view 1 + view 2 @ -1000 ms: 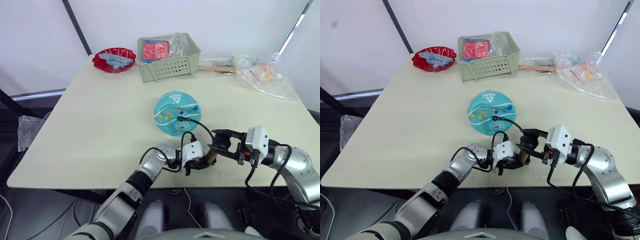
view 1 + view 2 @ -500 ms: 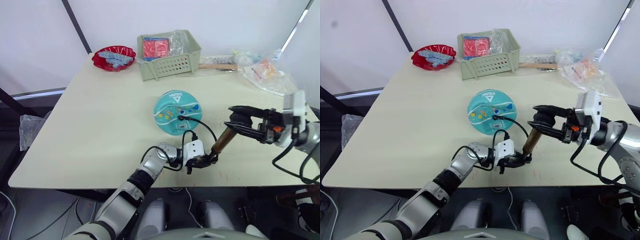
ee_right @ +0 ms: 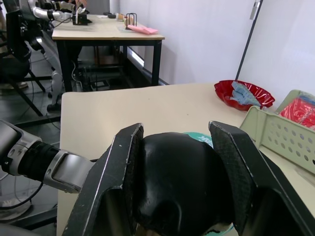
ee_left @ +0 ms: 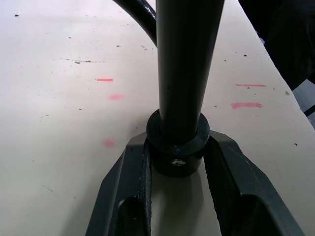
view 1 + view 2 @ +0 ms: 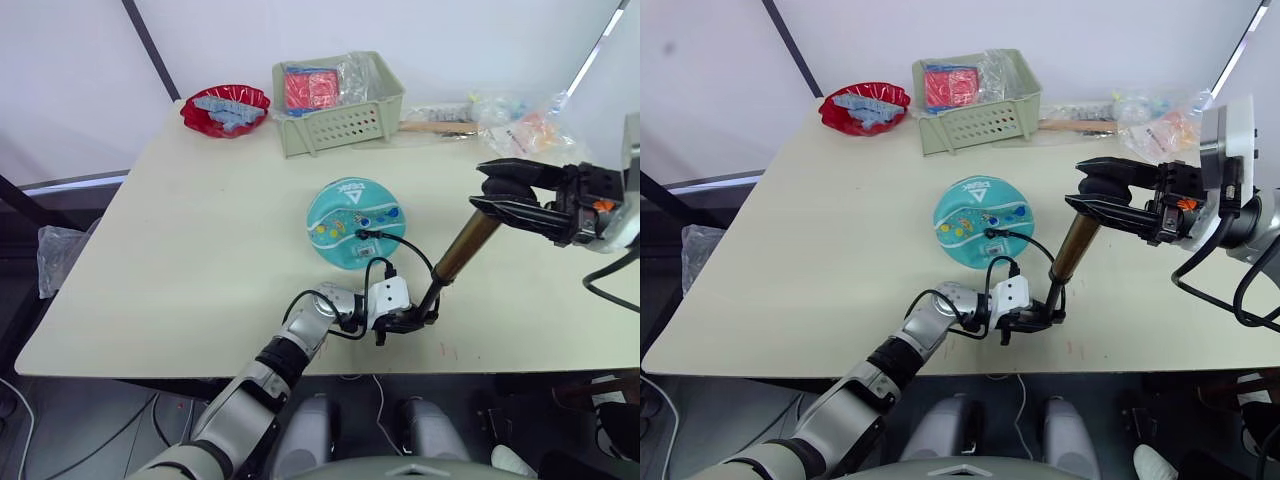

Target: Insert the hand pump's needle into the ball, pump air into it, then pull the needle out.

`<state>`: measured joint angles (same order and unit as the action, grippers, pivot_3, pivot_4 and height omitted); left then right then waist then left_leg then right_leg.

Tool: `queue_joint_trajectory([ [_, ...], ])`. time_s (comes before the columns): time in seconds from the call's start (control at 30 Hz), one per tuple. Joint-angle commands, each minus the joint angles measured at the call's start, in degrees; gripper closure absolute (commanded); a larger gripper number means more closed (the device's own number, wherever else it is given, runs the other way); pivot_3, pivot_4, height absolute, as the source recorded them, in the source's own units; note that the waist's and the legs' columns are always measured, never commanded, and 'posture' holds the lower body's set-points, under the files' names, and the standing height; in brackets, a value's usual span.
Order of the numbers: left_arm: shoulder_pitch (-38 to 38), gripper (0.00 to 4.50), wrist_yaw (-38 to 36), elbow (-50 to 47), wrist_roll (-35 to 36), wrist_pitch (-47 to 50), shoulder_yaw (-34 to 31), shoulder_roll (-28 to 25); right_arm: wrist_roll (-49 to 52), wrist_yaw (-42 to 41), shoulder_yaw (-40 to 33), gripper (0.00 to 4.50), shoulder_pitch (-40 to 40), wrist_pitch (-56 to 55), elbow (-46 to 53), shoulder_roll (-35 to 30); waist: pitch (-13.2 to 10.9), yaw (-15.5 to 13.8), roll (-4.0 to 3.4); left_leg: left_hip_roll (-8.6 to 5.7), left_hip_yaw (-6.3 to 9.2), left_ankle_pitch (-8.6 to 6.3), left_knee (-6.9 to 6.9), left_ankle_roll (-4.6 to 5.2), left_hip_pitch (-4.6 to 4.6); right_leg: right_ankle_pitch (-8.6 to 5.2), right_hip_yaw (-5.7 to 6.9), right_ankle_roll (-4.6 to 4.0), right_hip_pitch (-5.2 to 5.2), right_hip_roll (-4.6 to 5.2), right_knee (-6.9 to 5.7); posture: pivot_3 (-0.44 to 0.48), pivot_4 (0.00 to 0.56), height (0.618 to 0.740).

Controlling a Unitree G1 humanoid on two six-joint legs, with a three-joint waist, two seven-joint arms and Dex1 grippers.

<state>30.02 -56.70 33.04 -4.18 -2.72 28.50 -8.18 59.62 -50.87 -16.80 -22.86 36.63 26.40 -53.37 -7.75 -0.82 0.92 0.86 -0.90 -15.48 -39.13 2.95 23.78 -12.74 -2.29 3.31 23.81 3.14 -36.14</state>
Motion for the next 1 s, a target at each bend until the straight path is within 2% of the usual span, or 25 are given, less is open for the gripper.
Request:
queue_joint_trajectory([
  [0.03,-1.9,3.42,0.8,5.4,-2.7,2.4,0.7,-1.6,-2.1,-0.7,-2.3,2.83,1.0,-2.3,2.7,-0.3,0.0,0.0,0.0,0.0,0.0,0.0,0.0,0.0,0.0,0.0,0.0,0.0,0.0,0.0,0.01,0.0,0.15,0.738],
  [0.23,-2.0,3.42,0.9,5.6,-2.5,2.4,0.5,-1.4,-12.4,-2.1,5.4,2.83,10.2,-6.7,3.5,2.5,0.2,0.1,0.09,0.02,0.15,-0.01,0.01,0.0,-0.13,-0.01,0.06,-0.01,-0.21,0.01,0.08,0.0,0.15,0.738],
  [0.47,-2.1,3.42,1.2,5.7,-2.2,2.4,-0.2,-1.4,-24.3,-2.2,14.9,2.83,19.8,-15.0,-1.4,8.7,1.0,0.1,0.54,0.09,0.21,-0.01,0.01,0.0,-0.19,0.02,0.44,-0.06,-0.29,0.15,0.11,0.0,0.15,0.738],
  [0.63,-2.2,3.42,1.1,5.7,-2.0,2.5,-0.3,-1.3,-34.5,-0.6,19.5,2.83,22.9,-23.1,-6.1,11.9,1.0,0.1,0.57,0.1,0.15,-0.02,0.06,-0.02,-0.54,0.05,1.4,-0.1,-0.5,0.9,0.12,0.0,0.15,0.738],
  [0.83,-2.4,3.42,0.9,5.7,-1.9,1.9,-0.4,-1.2,-36.7,0.2,20.5,2.83,23.8,-25.4,-6.6,13.8,1.0,0.0,0.53,0.09,0.06,-0.02,0.42,-0.03,-1.03,0.03,1.62,-0.11,-0.83,0.99,0.27,0.0,0.15,0.738],
  [1.0,-2.5,3.42,1.1,5.9,-1.7,2.2,-0.9,-0.9,-31.1,-0.1,17.4,2.83,20.6,-22.5,-3.1,13.6,1.0,0.0,0.54,0.08,0.02,-0.02,0.44,-0.02,-1.04,0.03,1.8,-0.11,-0.83,0.95,0.29,0.0,0.15,0.738],
])
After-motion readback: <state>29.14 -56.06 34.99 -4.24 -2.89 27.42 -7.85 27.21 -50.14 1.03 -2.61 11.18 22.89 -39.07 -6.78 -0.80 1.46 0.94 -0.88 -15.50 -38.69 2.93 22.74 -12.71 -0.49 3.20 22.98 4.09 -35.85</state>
